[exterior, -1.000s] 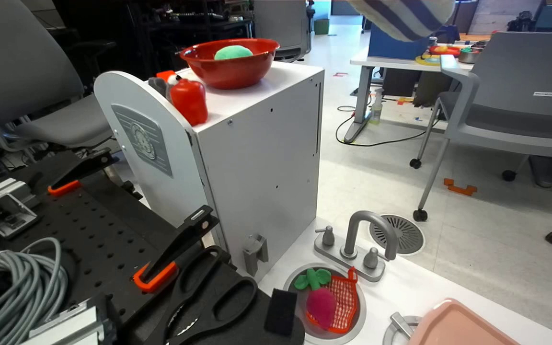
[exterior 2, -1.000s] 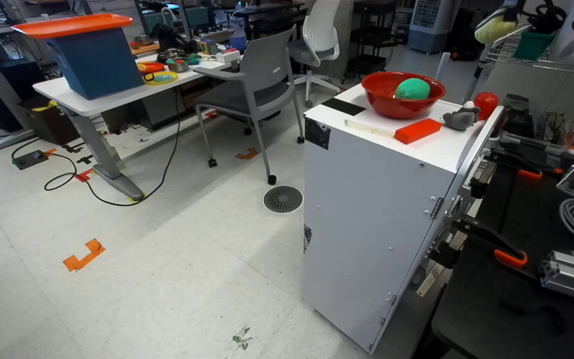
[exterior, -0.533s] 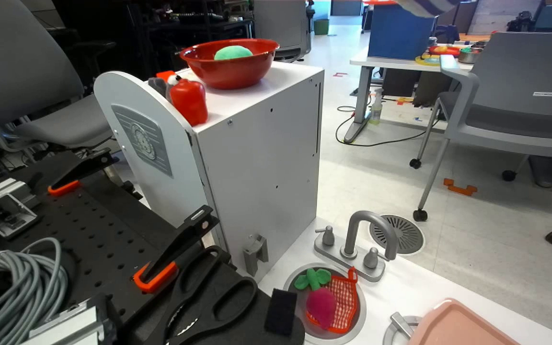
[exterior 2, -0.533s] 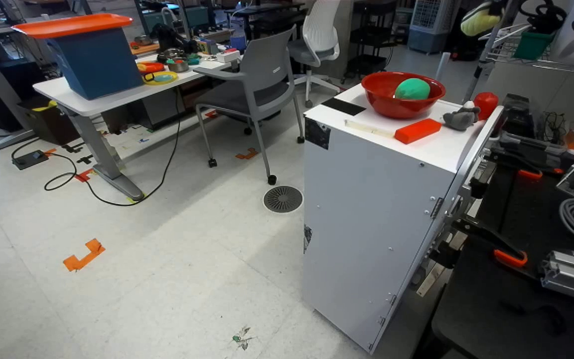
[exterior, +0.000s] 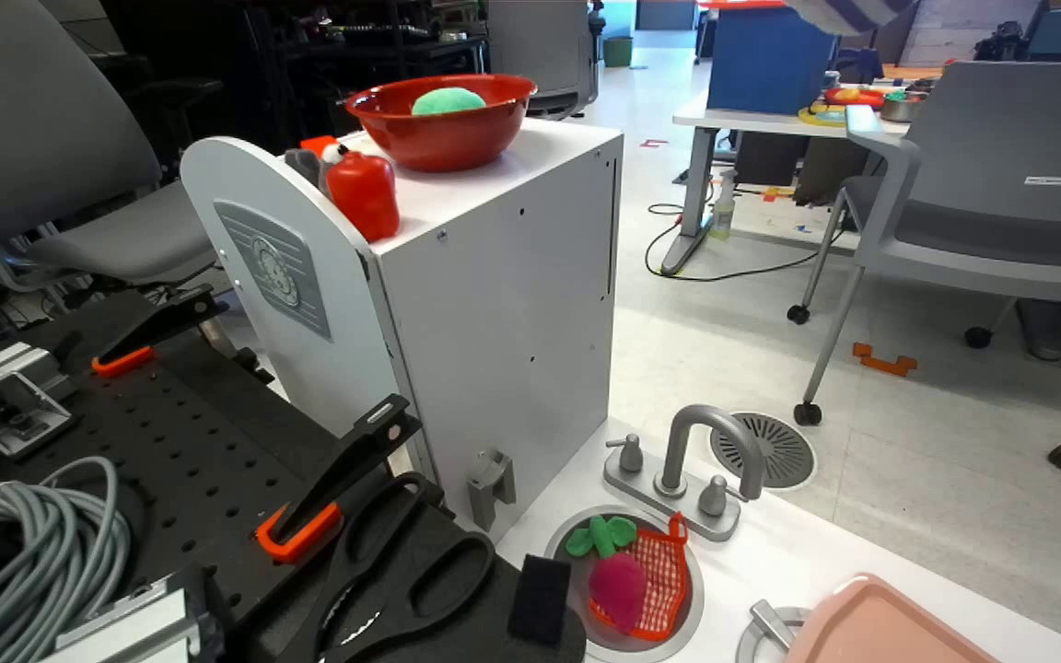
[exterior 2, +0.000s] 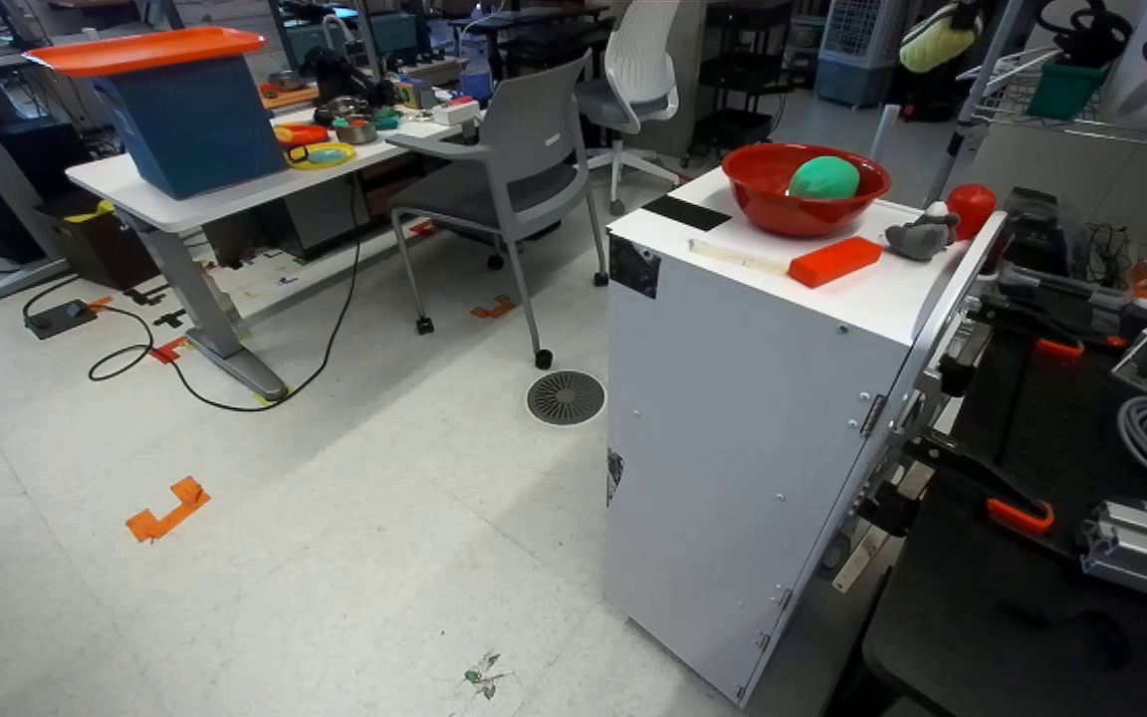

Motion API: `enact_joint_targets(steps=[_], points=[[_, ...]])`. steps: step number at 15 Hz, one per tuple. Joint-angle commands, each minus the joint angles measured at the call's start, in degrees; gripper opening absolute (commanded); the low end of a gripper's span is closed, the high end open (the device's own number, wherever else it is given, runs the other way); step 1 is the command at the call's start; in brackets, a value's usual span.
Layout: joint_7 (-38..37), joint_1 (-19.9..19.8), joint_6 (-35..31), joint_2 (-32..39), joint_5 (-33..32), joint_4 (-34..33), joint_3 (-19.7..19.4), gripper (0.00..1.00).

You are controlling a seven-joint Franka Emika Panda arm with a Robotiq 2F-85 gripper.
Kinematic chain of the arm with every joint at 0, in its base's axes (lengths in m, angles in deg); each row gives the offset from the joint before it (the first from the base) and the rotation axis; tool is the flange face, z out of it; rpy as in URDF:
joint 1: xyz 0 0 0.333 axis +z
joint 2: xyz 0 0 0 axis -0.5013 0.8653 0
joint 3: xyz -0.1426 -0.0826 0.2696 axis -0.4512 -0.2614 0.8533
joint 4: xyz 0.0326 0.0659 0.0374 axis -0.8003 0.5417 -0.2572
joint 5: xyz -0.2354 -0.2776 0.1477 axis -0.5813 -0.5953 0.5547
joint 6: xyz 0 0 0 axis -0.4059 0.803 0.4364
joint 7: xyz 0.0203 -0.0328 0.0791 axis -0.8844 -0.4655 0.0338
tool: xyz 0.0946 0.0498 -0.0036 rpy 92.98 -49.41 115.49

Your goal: Pick up the plush toy and drop it in the sink

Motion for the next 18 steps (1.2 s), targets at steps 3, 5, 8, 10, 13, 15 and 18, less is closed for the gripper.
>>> enact_joint_targets(steps=[3, 5, 8, 10, 13, 15, 18], points=[[2.3, -0.2, -1.6, 0.0, 1.3, 0.2, 0.4, 0.78], [1.9, 0.0, -1.6, -0.2, 1.2, 0.6, 0.5, 0.93], [1.7, 0.0, -2.0, -0.9, 1.3, 1.6, 0.5, 1.0], [1.8, 0.0, -2.3, -1.3, 1.6, 2.4, 0.6, 1.0], [1.1, 0.7, -2.2, -2.2, 0.6, 3.2, 1.2, 1.0], [0.2, 1.7, -1.6, -3.8, 0.0, 4.2, 2.2, 1.0], [-0.5, 3.8, -1.9, -7.4, -1.5, 5.8, 4.0, 1.0]])
